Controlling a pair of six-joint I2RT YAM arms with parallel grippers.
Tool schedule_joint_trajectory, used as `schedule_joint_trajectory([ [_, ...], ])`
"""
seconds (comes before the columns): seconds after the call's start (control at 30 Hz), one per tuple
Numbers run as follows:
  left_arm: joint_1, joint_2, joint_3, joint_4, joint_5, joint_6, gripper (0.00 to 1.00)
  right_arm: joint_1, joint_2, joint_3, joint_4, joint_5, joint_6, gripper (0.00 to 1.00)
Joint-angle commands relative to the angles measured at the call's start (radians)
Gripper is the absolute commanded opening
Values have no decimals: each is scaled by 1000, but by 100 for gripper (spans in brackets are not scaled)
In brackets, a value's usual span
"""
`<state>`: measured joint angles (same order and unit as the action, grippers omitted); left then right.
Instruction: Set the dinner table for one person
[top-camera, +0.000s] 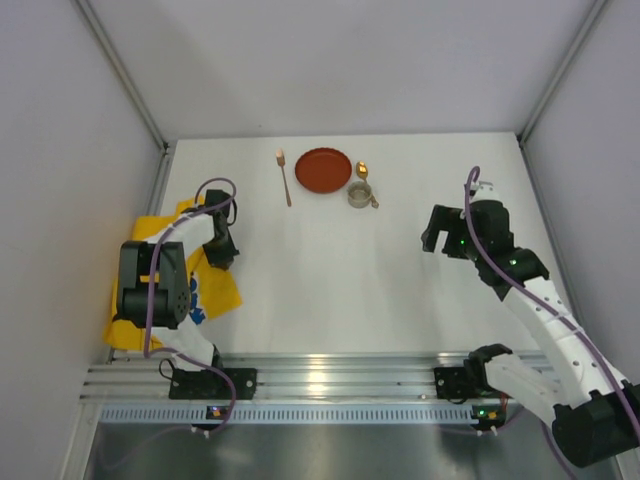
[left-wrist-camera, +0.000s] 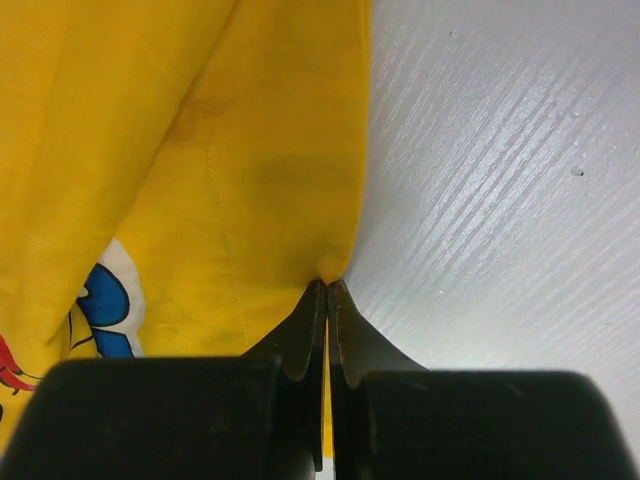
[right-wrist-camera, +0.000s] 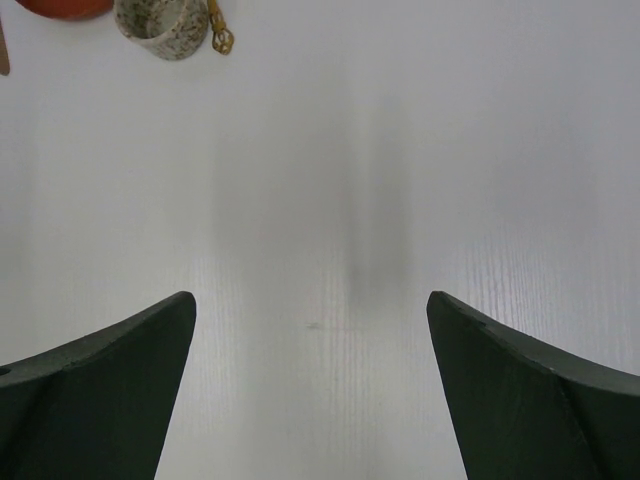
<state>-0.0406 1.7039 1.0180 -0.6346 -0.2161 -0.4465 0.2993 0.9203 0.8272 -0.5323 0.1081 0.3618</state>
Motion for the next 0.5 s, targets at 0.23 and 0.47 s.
schedule_joint_trajectory([
  [0.23,-299,-32,115,-75,32,-69,0,14,57,113,14,42,-21,100],
  [0.47,-583,8,302,-155,64,-190,0,8,57,133,5,88,-43,100],
])
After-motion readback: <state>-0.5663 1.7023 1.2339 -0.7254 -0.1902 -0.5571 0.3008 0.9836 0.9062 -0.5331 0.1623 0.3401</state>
